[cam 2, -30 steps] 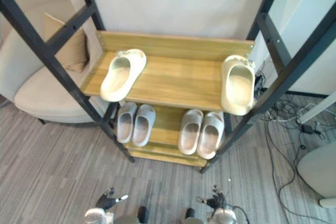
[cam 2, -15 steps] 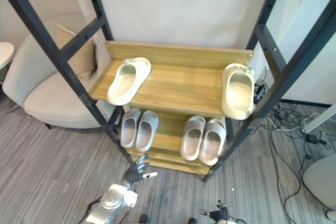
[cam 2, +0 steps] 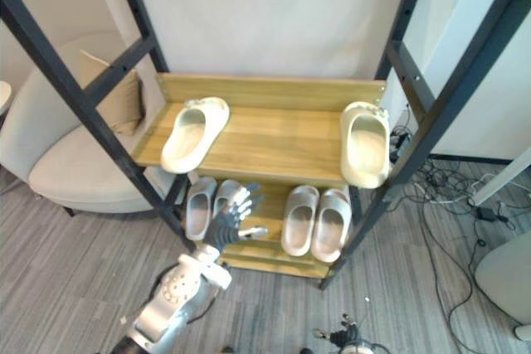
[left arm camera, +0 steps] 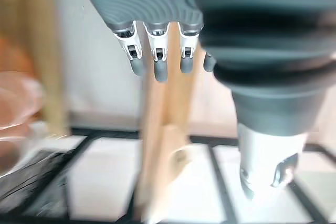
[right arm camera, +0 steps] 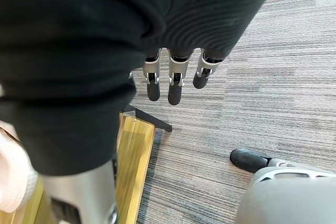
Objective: Organize the slippers on the shoe rack
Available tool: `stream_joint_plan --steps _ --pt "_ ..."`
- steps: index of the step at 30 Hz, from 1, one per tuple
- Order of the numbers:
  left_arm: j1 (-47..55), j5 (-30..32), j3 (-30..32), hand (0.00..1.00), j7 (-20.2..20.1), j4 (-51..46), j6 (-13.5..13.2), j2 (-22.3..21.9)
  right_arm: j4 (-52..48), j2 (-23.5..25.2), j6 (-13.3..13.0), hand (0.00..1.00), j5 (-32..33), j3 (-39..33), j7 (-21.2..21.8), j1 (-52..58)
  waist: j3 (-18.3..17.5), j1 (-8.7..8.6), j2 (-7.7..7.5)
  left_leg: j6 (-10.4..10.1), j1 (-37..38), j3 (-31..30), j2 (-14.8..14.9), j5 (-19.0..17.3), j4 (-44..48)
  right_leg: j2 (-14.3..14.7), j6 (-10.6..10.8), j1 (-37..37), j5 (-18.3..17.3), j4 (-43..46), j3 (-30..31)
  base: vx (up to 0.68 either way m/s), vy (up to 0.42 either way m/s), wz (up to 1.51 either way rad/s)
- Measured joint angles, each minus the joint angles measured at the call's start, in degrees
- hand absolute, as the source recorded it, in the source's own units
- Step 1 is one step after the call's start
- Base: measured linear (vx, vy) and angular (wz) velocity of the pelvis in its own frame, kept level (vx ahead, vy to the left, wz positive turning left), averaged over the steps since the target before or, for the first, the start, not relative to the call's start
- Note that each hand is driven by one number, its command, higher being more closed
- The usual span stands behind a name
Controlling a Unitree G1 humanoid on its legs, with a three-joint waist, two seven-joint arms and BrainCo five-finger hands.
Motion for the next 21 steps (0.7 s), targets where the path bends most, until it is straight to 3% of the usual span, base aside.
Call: stream_joint_plan --steps 12,21 --pt "-5.87 0.59 10.06 0.0 5.1 -2.2 -0.67 3.56 -0.06 -0.36 0.04 0.0 -0.03 0.81 0.58 0.09 -0.68 -0.01 0.07 -0.01 0.43 -0.13 0.06 0.0 0.01 0.05 -0.06 0.18 0.04 -0.1 -0.21 -0.02 -0.002 -0.01" --pt "-16.9 2.7 16.95 0.0 7.41 9.6 -0.4 10.72 -0.93 -0.49 0.19 0.0 -0.05 0.76 1.61 -0.15 -0.69 -0.45 0.08 -0.01 -0.03 -0.14 -0.06 0.0 -0.23 0.07 0.15 0.07 0.47 -1.19 -0.25 0.0 0.0 0.0"
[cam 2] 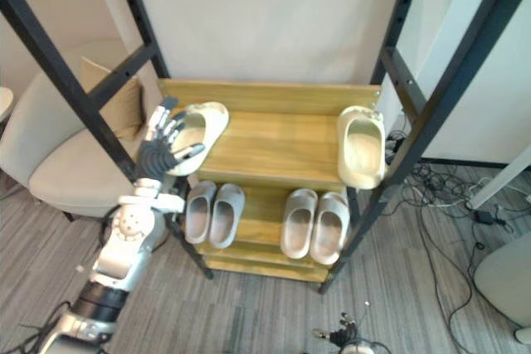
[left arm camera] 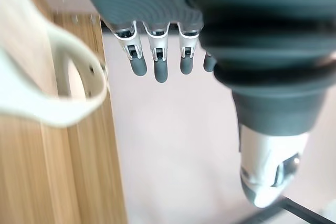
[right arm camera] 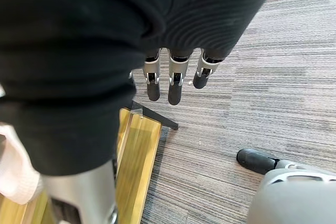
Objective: Organize the slippers on the shoe rack
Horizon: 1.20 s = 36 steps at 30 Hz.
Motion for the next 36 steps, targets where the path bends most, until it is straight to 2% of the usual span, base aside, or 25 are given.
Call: stream_joint_plan --steps 4,13,24,28,36 --pt "-6.15 -0.02 1.46 0.0 0.3 7.23 0.46 4.58 0.0 -0.02 0.51 0.0 0.0 -0.11 0.27 0.01 0.02 -0.1 -0.01 0.0 -0.54 0.18 -0.1 0.0 0.01 -0.01 0.0 -0.19 0.21 -0.34 0.21 0.01 0.0 -0.02" --pt "-14.83 0.05 2.83 0.0 1.28 16.74 1.39 13.04 -0.31 0.35 0.56 0.0 0.04 -1.42 0.72 0.11 0.97 -0.36 0.27 0.09 -1.15 2.62 -0.02 -0.19 -0.01 0.03 -0.09 -2.46 0.44 0.32 3.03 -0.02 0.003 -0.14" --pt "-21.11 0.06 2.85 0.0 0.71 20.91 2.97 14.0 -5.69 1.09 0.59 0.0 0.54 -2.1 0.77 2.37 1.27 -0.46 0.5 0.17 -3.6 6.07 0.33 -0.44 0.62 0.05 -0.11 -7.42 0.61 2.85 6.26 -0.02 0.001 -0.16" --pt "-23.91 1.3 0.41 0.0 -0.4 21.54 3.2 13.9 -9.3 2.29 0.56 0.0 0.98 -2.1 0.82 3.2 1.52 -0.46 0.46 0.22 -5.56 7.49 0.57 -0.48 1.74 -0.01 -0.11 -10.35 0.6 4.84 7.65 -0.04 -0.005 -0.14" --pt "-27.98 4.65 -0.37 0.0 -0.6 24.17 4.31 13.83 -11.84 2.83 0.58 0.0 2.22 -1.62 0.82 3.73 2.15 -0.01 -0.03 0.14 -8.51 11.59 1.58 -3.05 6.6 0.48 -0.22 -14.05 0.66 7.22 10.99 -0.04 0.003 -0.24"
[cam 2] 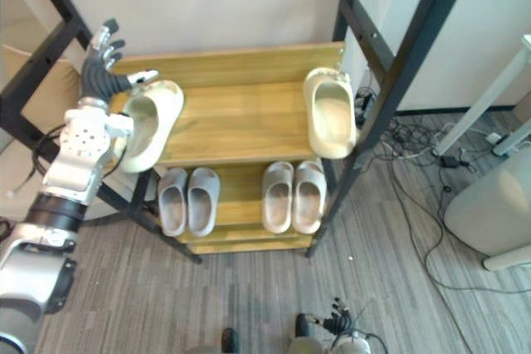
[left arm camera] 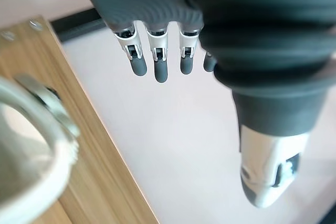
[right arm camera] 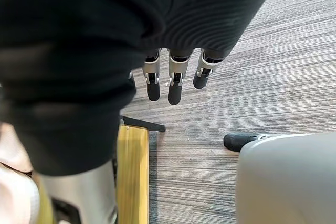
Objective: Organize the slippers on the shoe rack
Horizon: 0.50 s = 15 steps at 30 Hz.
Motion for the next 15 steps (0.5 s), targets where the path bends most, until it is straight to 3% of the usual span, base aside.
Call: stream_joint_plan --steps 15 --pt "-2.08 4.54 1.24 0.0 -0.9 2.0 1.04 0.09 -4.05 0.07 -0.1 0.0 0.05 2.02 0.11 1.1 0.43 0.65 -0.49 -0.2 -0.04 0.5 0.57 -0.34 0.78 0.36 -0.28 -0.1 0.12 0.56 0.28 -0.01 -0.002 -0.02"
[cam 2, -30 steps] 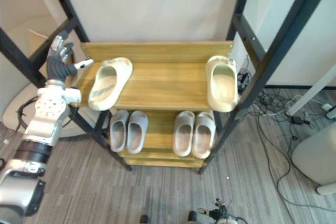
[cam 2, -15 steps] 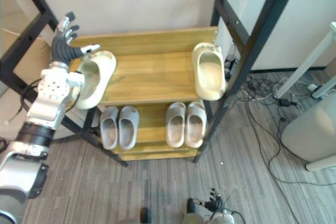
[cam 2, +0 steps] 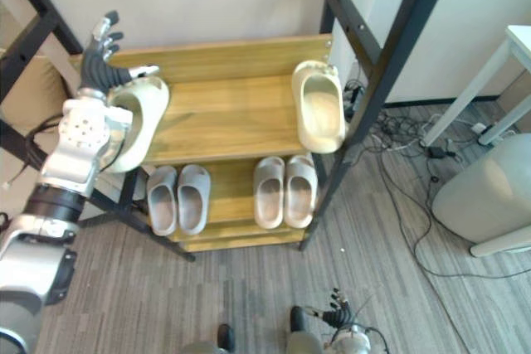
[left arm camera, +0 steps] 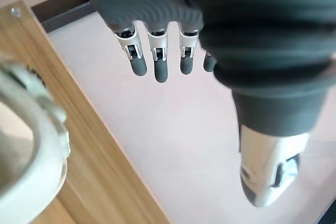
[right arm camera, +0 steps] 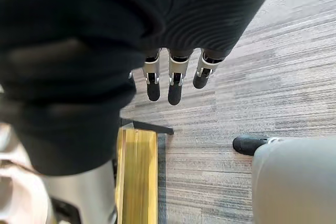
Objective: Organize the slippers on the shoe rack
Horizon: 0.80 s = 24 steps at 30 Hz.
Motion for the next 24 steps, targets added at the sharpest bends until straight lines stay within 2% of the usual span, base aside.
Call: stream_joint_plan --steps 7,15,24 --pt "0.09 1.11 1.8 0.0 0.0 0.65 0.01 0.84 0.02 -0.12 -0.01 0.0 -0.02 0.06 0.13 0.64 0.0 0.98 -0.01 -0.02 0.06 -0.79 0.02 0.05 0.02 -0.07 -0.13 0.52 -0.18 0.0 -0.85 0.0 0.0 0.05" --pt "1.99 4.43 1.88 0.0 -0.05 0.73 0.02 2.22 0.05 -0.15 -0.02 0.0 -0.03 0.22 0.23 0.65 0.04 1.0 -0.08 -0.03 0.0 -1.28 -0.05 0.05 0.03 -0.21 -0.17 0.81 -0.33 0.0 -1.45 0.0 0.004 0.03" --pt "2.08 7.21 4.05 0.0 -0.06 2.11 0.54 4.01 0.01 -0.18 -0.08 0.0 -0.01 0.43 0.26 0.3 0.55 1.07 -1.56 -0.25 -2.29 -0.28 0.59 -0.18 1.17 0.23 -0.32 -1.4 -0.2 0.11 -0.84 0.01 -0.002 -0.03"
